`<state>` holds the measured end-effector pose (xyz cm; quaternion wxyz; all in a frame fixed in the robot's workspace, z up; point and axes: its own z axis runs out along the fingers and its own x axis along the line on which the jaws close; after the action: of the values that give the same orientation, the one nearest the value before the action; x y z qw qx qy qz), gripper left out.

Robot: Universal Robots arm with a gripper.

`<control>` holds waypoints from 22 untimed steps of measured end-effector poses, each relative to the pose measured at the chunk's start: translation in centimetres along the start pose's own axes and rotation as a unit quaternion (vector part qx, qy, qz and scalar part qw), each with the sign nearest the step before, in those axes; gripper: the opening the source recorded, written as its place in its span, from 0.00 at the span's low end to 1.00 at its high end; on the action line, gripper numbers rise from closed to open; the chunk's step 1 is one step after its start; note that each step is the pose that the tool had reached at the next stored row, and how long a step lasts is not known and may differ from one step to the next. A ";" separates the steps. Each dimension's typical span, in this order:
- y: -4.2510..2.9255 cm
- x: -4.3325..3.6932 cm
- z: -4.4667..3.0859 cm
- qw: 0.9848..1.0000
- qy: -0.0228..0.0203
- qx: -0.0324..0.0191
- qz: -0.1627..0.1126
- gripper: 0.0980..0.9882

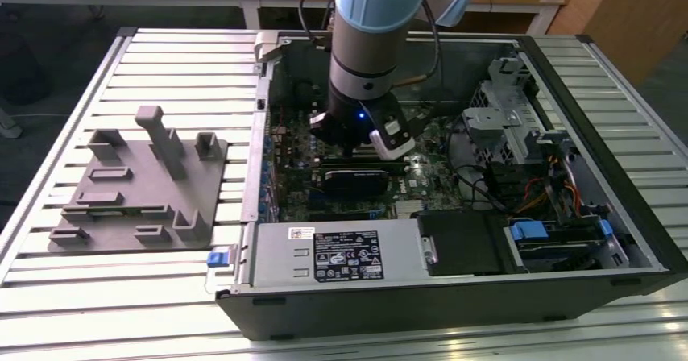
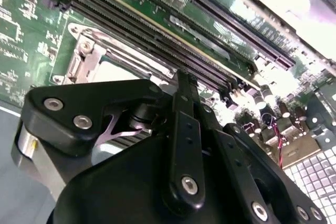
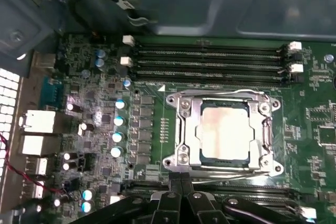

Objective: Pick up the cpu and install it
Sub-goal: 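Install the second cpu locking lever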

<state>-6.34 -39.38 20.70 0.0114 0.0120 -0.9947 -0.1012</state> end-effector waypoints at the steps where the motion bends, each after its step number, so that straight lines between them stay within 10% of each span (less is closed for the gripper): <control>1: -0.01 0.10 0.05 1.000 0.000 -0.003 0.000 0.01; 12: -0.14 0.26 0.64 1.000 -0.001 -0.022 -0.001 0.01; 22: -0.39 0.36 0.84 1.000 -0.001 -0.025 -0.001 0.01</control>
<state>-6.71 -39.60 19.81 0.0104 0.0124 -0.9919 -0.1263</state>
